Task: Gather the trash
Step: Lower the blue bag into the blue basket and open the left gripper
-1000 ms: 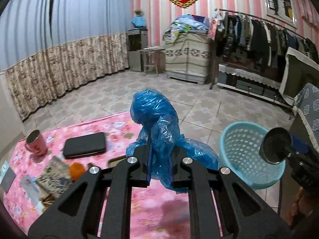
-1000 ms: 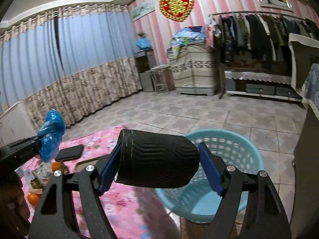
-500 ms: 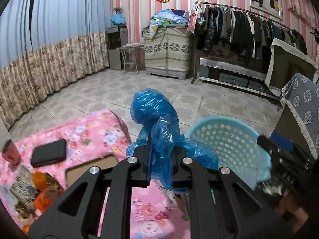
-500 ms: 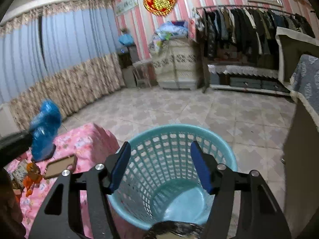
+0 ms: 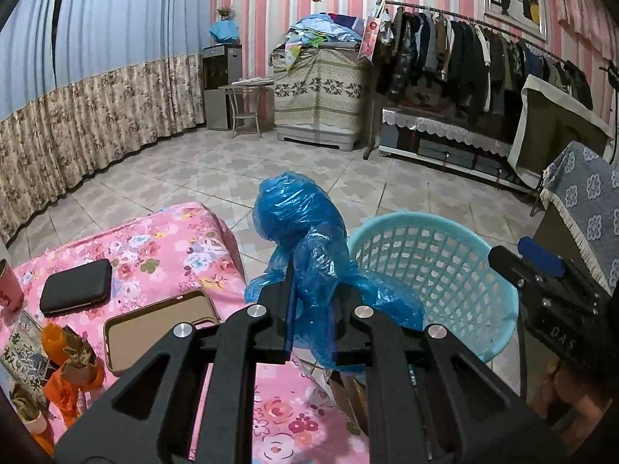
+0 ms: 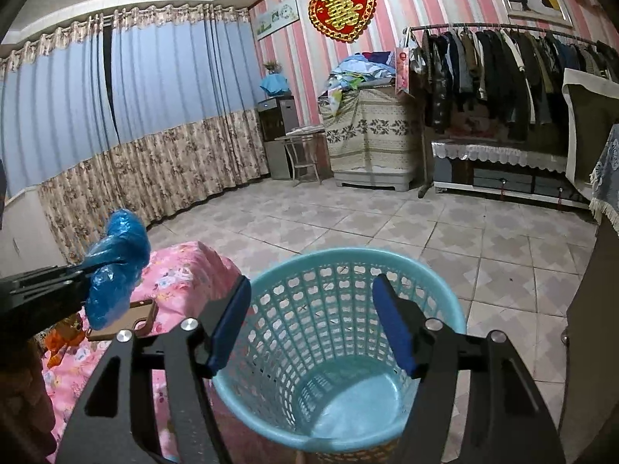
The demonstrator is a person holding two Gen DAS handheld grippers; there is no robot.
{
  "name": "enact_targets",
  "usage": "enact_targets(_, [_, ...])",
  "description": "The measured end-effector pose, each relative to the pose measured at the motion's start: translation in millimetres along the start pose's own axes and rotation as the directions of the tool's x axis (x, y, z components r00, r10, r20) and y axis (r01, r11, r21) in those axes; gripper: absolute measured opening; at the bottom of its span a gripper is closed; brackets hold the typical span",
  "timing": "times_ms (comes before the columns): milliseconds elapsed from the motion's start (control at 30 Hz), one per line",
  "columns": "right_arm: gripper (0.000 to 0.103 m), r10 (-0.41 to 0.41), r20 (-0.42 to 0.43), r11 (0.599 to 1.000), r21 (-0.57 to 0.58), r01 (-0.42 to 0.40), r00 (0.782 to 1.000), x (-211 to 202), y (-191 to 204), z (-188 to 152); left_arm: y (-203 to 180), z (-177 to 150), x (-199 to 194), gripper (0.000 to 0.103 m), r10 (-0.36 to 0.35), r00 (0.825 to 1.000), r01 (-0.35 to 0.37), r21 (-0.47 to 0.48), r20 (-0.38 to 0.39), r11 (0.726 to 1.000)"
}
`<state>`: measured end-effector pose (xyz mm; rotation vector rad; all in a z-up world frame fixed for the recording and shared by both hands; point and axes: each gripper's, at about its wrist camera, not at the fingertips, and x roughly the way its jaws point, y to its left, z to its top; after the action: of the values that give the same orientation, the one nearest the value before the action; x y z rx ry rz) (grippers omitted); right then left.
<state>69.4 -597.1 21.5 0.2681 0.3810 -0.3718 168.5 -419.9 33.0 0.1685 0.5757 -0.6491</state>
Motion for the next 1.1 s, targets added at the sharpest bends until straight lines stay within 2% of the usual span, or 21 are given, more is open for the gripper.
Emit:
enact_targets(233, [0.066,-0.078,0.004,0.997,0.027,0.078,0.997,-22.0,-0.8,10.1,-13.2,9.0,-4.6,0.011,-0.040,0.999,0.039,0.009,0.016,0.999])
enact_targets(400, [0.067,-0.109,0.034,0.991,0.078,0.106,0.993,-31.4,-21.8,25.6,-43.4,15.5,14.6,0.011,-0.091,0.996,0.091,0.032,-0.002,0.995])
enact_targets(600, [0.067,-0.142,0.005,0.986,0.093,0.141,0.990,-21.1,-49.1,19.2,-67.9,13.0,43.2,0.011,-0.125,0.991,0.127,0.043,-0.037,0.991])
enact_targets(633, [0.067,-0.145,0.003,0.985,0.096,0.144,0.989,-19.6,-51.6,19.8,-69.3,12.4,46.7,0.014,-0.124,0.991,0.126,0.041,-0.040,0.991])
enact_targets(700, [0.067,-0.146,-0.006,0.985,0.097,0.146,0.989,-15.0,-56.9,19.3,-71.8,11.0,55.0,0.033,-0.118,0.992,0.119,0.030,-0.047,0.992])
enact_targets(733, [0.067,-0.147,-0.007,0.985,0.095,0.147,0.989,-13.5,-58.3,19.5,-71.5,10.3,57.2,0.050,-0.120,0.992,0.121,0.021,-0.045,0.992])
enact_targets(767, [0.069,-0.151,-0.006,0.984,0.091,0.151,0.988,-12.5,-59.4,19.8,-71.4,9.4,58.8,0.061,-0.124,0.991,0.125,0.017,-0.045,0.992])
enact_targets(800, [0.070,-0.150,-0.007,0.984,0.090,0.150,0.989,-11.6,-60.1,20.3,-72.9,8.6,60.2,0.065,-0.122,0.992,0.123,0.020,-0.045,0.992])
enact_targets(833, [0.070,-0.148,-0.007,0.985,0.092,0.148,0.989,-11.0,-60.4,20.9,-74.5,7.6,61.2,0.069,-0.114,0.992,0.115,0.027,-0.047,0.993])
enact_targets(967, [0.070,-0.140,-0.008,0.987,0.076,0.140,0.990,-9.1,-51.2,22.0,-64.0,5.6,54.3,0.069,-0.103,0.993,0.104,0.011,-0.052,0.995])
enact_targets(1100, [0.070,-0.099,-0.004,0.995,0.033,0.099,0.995,-5.3,-19.8,31.9,-25.9,5.1,24.4,0.069,-0.052,0.998,0.051,-0.019,-0.037,0.999])
